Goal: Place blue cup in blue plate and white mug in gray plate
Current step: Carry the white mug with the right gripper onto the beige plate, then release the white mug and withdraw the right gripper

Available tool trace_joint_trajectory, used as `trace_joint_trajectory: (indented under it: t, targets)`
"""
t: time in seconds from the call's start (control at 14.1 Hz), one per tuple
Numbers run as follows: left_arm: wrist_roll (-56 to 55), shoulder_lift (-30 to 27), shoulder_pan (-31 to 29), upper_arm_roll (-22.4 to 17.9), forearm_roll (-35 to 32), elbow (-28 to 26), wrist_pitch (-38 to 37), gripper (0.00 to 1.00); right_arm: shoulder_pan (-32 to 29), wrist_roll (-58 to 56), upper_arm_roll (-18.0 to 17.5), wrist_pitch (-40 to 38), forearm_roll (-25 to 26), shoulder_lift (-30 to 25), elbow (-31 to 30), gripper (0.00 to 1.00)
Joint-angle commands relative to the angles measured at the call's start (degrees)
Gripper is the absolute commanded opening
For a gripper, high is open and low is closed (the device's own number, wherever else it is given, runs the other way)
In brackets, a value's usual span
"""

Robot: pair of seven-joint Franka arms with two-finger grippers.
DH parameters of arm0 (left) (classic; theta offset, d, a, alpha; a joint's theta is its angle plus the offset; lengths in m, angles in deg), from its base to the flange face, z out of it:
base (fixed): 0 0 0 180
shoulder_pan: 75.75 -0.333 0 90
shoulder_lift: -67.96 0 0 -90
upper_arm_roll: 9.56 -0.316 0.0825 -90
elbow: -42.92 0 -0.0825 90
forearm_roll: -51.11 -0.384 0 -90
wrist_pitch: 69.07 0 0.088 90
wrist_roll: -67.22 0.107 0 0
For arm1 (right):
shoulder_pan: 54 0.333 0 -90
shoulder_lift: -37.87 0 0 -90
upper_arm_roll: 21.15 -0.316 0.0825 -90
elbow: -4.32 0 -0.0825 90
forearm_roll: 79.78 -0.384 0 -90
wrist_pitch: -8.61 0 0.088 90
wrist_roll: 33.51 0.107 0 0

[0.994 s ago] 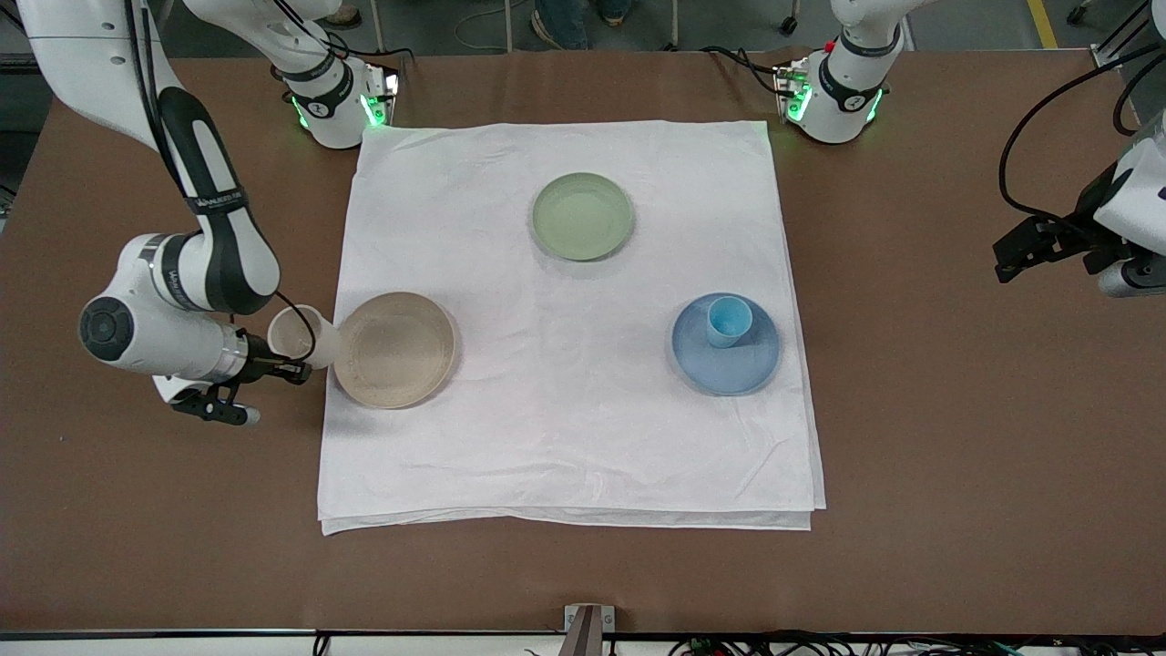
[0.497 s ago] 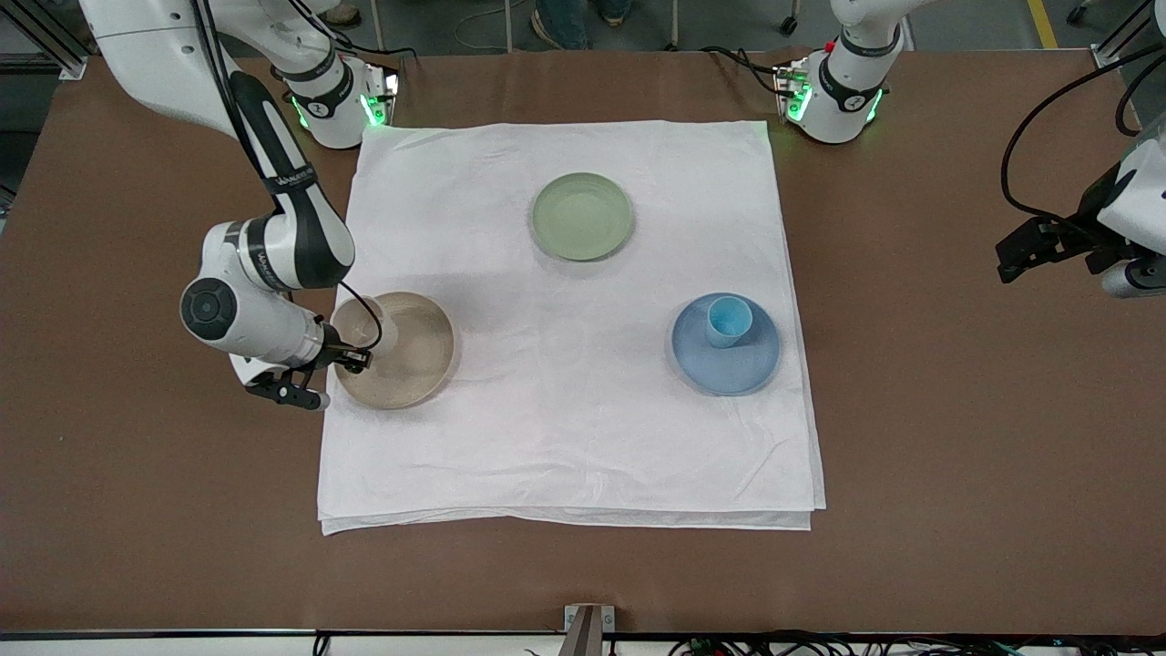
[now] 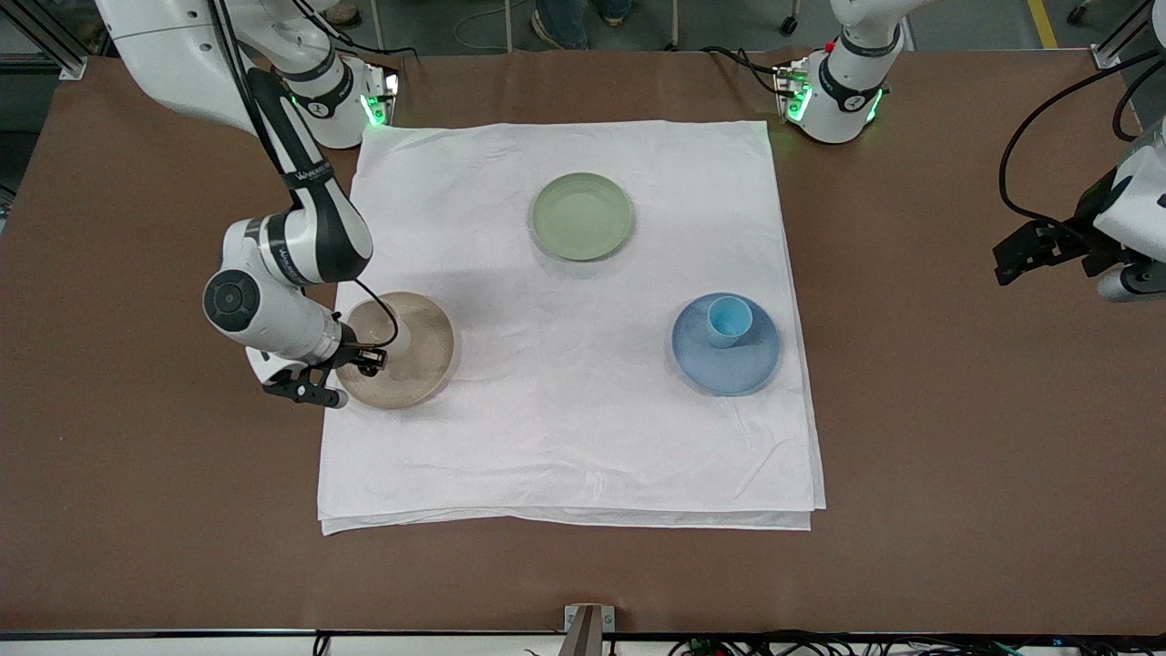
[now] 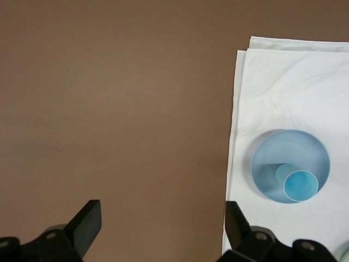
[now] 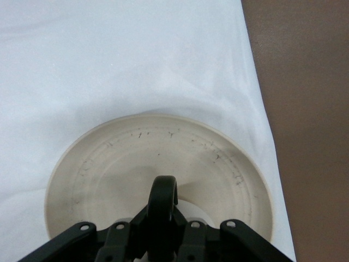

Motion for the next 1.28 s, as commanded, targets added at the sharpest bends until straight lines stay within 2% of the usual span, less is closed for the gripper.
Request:
trace_joint_trajectory:
  t: [0.0, 0.21, 0.28, 0.36, 0.43, 0.5, 0.71, 0.99, 1.21]
  targets:
    - [0.14, -0.31, -0.03, -0.06, 0.27, -0.07, 0.21, 1.0, 0.62, 0.25, 0.4, 1.43, -1.37, -0.23, -1.22, 0.03]
    - [0.05, -0.22, 0.14, 0.02, 0.18, -0.07, 0.21, 1.0, 1.14, 0.25, 0.4, 1.52, -1.37, 1.78, -0.43, 0.08]
    - [0.05, -0.22, 0.14, 0.02, 0.18, -0.07, 0.21, 1.0, 1.06, 0.25, 0.4, 1.43, -1.37, 2.4, -0.08, 0.13]
    - [0.05, -0.22, 0.14, 0.02, 0.18, -0.07, 0.21, 1.0, 1.14, 0.25, 0.4, 1.35, -1.37, 2.67, 0.18, 0.3]
    - [0.05, -0.14, 0.23, 0.02, 0.18, -0.07, 0.21, 1.0, 1.14, 0.25, 0.4, 1.17, -1.37, 2.76, 0.45, 0.6]
    - [0.05, -0.13, 0.23, 0.11, 0.1, -0.07, 0.21, 1.0, 1.06, 0.25, 0.4, 0.82, -1.37, 2.76, 1.06, 1.0]
    - [0.14, -0.13, 0.14, 0.02, 0.01, -0.07, 0.21, 1.0, 0.79, -0.19, 0.49, -0.58, -1.28, 2.41, 3.87, 1.0]
    - [0.31, -0.13, 0.14, 0.02, -0.08, -0.07, 0.21, 1.0, -2.01, -0.8, 1.11, -16.02, -0.67, 1.36, 14.22, 1.0]
    - [1.1, -0.13, -0.03, -0.06, -0.17, -0.07, 0.21, 1.0, -7.01, -7.89, 1.02, -20.62, -0.57, 0.91, 17.84, 1.0]
